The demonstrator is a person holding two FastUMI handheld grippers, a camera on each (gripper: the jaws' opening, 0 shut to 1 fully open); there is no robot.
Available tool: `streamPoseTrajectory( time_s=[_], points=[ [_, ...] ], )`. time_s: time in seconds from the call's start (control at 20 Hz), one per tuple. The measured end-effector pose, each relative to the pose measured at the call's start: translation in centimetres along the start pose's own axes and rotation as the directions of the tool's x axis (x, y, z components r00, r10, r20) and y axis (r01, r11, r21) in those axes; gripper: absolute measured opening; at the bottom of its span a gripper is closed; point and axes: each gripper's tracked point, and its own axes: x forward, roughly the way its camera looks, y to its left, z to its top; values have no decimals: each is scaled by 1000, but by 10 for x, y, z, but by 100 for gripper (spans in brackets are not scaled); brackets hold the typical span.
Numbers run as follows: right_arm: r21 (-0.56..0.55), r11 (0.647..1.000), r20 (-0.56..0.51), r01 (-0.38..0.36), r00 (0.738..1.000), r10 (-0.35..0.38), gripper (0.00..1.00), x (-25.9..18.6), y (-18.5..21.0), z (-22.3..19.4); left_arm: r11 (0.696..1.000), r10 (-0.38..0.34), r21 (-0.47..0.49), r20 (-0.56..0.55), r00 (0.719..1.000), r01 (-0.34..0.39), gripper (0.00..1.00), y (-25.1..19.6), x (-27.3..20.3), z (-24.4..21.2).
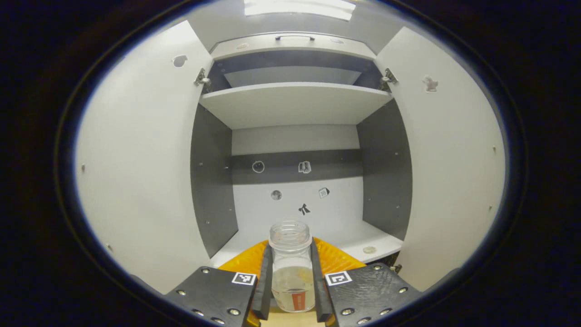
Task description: Grasp the bottle in the cabinet with the left hand and place it on the coaster, then close the right door with the right hand and the left door with the left hand.
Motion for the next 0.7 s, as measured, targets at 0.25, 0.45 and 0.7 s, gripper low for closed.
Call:
streamPoseTrajectory(
  time_s=[0.25, 0.45, 0.7],
  points=[
    [-2, 999, -8, -32, 999, 32, 97, -11, 5, -9, 999, -6, -50, -15, 1000, 5, 41, -7, -27, -35],
    [-6, 999, 1, -46, 999, 46, 97, -17, 11, -11, 997, -12, -70, -10, 1000, 11, 40, -8, -47, -64],
    [-2, 999, 1, -54, 999, 54, 97, -24, 21, -17, 997, -23, -77, -15, 1000, 21, 40, -7, -66, -103]
  ],
)
